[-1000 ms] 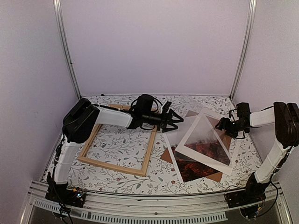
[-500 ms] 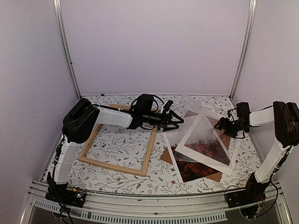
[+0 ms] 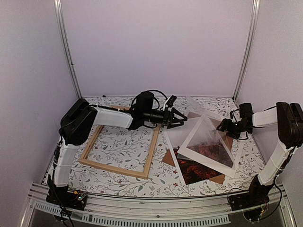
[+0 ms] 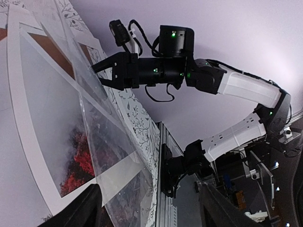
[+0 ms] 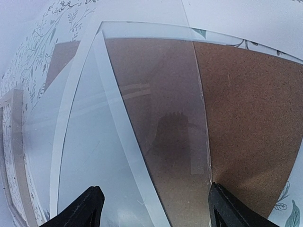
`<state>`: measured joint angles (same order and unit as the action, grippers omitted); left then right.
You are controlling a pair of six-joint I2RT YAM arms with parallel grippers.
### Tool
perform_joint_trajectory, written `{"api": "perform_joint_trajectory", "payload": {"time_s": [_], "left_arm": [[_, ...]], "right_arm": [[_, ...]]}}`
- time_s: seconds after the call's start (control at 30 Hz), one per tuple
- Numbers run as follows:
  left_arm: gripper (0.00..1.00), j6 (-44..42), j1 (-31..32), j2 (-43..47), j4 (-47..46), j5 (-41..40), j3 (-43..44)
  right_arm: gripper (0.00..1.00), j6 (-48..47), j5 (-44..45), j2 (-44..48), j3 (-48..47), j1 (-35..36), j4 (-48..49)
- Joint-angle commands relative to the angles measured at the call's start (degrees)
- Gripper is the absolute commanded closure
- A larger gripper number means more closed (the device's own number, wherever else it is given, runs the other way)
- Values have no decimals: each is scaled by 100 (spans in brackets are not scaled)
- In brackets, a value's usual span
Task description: Put the photo into the frame
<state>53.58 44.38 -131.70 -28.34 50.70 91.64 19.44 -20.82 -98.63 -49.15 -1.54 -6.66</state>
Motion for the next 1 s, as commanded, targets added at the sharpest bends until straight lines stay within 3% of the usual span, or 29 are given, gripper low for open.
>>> {"api": "perform_joint_trajectory", "payload": {"time_s": [0.0,0.47,0.8,0.97], "left_arm": [[28,-54,105,160,-357,98,-44],[26,189,202,73,-1091,145,-117],[25,138,208,159,-1045,-230,-341],[24,-120,203,256,-414,-742,-399]], "right_arm": [[20,-52,-297,-224,25,88,-493],[20,-46,-479,-139,80,115,-470],[20,22,-664,-130,133,115,-373],[20,43,-606,-126,181,116,-375]]}}
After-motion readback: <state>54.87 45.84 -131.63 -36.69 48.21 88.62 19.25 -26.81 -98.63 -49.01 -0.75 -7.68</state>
